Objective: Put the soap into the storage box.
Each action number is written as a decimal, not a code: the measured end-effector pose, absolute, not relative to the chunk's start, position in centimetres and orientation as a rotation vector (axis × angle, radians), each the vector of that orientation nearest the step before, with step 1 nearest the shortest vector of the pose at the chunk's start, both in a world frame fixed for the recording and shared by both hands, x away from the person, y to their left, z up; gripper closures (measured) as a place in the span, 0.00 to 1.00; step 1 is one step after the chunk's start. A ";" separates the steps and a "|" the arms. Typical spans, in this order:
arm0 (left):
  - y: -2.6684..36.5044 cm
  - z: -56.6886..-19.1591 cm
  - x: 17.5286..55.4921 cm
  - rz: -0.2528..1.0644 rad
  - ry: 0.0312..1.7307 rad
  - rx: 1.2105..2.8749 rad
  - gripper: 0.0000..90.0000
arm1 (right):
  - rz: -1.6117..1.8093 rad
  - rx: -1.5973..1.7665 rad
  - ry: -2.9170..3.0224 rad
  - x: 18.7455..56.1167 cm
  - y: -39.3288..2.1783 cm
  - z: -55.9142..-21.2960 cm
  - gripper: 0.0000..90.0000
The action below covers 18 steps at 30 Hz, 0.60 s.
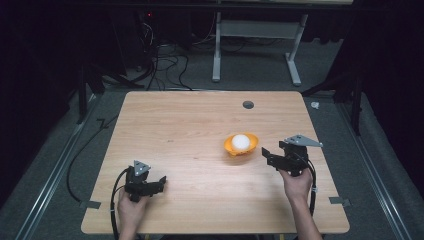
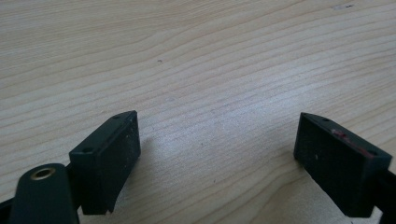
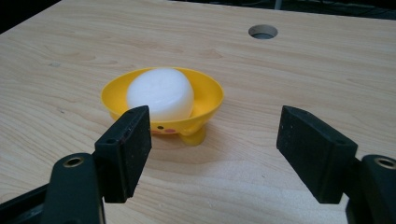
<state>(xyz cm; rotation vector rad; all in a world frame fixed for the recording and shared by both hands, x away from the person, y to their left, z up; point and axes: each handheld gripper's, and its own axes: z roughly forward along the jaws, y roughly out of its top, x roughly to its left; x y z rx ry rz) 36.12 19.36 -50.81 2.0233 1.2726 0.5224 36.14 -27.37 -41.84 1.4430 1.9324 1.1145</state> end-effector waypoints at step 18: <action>19.4 -50.8 36.1 0.523 1.272 2.024 0.17 | 1.138 1.469 1.924 34.5 -27.5 -43.5 0.30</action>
